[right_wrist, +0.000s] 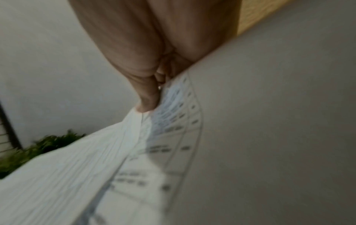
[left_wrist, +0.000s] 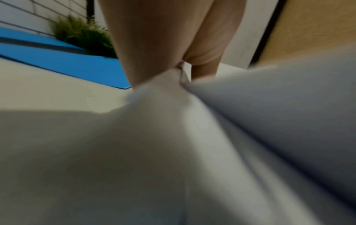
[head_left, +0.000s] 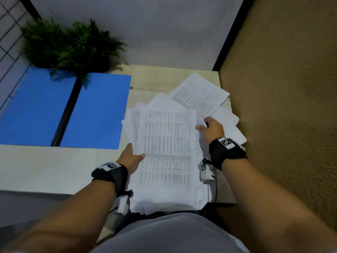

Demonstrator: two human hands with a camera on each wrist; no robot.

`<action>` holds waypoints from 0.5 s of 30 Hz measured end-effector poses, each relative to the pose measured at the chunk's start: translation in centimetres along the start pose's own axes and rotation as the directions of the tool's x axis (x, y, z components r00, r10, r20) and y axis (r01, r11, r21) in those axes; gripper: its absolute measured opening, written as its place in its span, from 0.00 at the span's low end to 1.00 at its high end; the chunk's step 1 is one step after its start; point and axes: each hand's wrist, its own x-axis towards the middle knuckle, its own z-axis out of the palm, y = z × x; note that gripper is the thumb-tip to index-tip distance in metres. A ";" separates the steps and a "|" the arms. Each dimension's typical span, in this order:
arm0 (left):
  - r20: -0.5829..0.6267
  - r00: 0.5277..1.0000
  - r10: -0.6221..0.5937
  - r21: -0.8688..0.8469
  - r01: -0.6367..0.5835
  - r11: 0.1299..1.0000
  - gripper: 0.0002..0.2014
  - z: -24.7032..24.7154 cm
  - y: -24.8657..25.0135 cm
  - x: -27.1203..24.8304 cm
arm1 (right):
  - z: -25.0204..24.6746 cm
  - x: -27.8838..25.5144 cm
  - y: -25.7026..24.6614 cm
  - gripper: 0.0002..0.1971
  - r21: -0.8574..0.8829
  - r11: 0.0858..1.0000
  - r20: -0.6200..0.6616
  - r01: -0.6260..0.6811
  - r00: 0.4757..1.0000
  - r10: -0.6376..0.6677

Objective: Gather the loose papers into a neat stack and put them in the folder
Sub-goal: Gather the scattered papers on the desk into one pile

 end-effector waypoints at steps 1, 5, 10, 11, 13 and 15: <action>-0.035 0.999 -0.006 0.004 0.006 1.000 0.25 0.3 0.0 0.0 | -0.3 -0.2 0.5 0.05 -0.005 1.000 -0.045 -0.026 0.999 0.025; -0.194 0.981 0.001 0.010 0.001 1.000 0.17 1.4 0.9 -0.8 | 0.4 -1.6 3.1 0.08 0.019 0.987 -0.015 -0.162 0.987 0.163; -0.185 0.983 0.021 0.012 -0.019 1.000 0.22 2.0 1.3 -1.3 | 4.9 -5.1 3.8 0.09 0.115 0.960 0.127 -0.255 0.962 0.241; -0.173 0.985 0.020 -0.001 -0.020 1.000 0.23 1.9 1.1 -1.1 | 5.5 -5.6 3.5 0.06 0.122 0.961 0.154 -0.249 0.961 0.230; -0.157 0.987 0.035 0.024 -0.032 0.999 0.27 1.7 0.7 -0.8 | 6.1 -6.1 2.4 0.04 0.045 0.977 0.269 -0.210 0.944 0.191; -0.140 0.989 0.039 0.028 -0.036 0.999 0.29 1.5 0.4 -0.5 | 6.2 -5.5 1.8 0.09 -0.027 0.986 0.332 -0.163 0.929 0.163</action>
